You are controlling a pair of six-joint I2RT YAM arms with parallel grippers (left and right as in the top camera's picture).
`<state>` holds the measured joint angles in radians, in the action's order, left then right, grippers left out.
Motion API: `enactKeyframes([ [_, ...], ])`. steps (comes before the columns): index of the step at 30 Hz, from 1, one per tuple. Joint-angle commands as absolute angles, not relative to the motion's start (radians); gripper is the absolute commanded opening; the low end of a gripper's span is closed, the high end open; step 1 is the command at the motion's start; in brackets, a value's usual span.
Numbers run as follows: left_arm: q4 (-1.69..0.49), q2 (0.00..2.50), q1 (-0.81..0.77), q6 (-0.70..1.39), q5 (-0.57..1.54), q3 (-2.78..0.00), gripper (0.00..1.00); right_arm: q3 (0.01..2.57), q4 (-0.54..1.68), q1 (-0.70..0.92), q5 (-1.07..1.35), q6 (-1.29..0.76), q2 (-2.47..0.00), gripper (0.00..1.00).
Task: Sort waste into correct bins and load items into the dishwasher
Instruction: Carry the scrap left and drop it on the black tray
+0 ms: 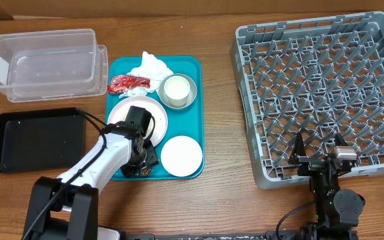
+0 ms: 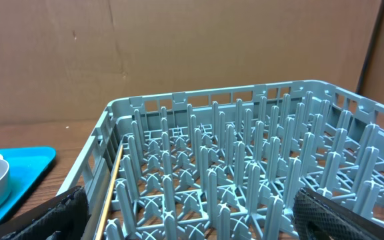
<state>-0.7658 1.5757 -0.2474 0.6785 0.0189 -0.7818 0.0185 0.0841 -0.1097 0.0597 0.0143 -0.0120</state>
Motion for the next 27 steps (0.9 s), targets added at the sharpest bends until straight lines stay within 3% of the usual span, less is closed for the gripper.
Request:
enactKeyframes([
  [1,-0.754,1.582,-0.251,0.688,0.036,-0.765,0.49,0.008,0.081,-0.113,0.053,0.015,-0.003,1.00],
  [7,-0.753,1.582,-0.251,0.688,0.015,-0.765,0.45,0.008,0.081,-0.113,0.053,0.015,-0.003,1.00],
  [12,-0.781,1.582,-0.249,0.688,0.019,-0.778,0.31,0.008,0.081,-0.113,0.053,0.015,-0.003,1.00],
  [27,-1.098,1.582,-0.183,0.668,-0.052,-1.111,0.27,0.008,0.081,-0.113,0.053,0.015,-0.003,1.00],
])
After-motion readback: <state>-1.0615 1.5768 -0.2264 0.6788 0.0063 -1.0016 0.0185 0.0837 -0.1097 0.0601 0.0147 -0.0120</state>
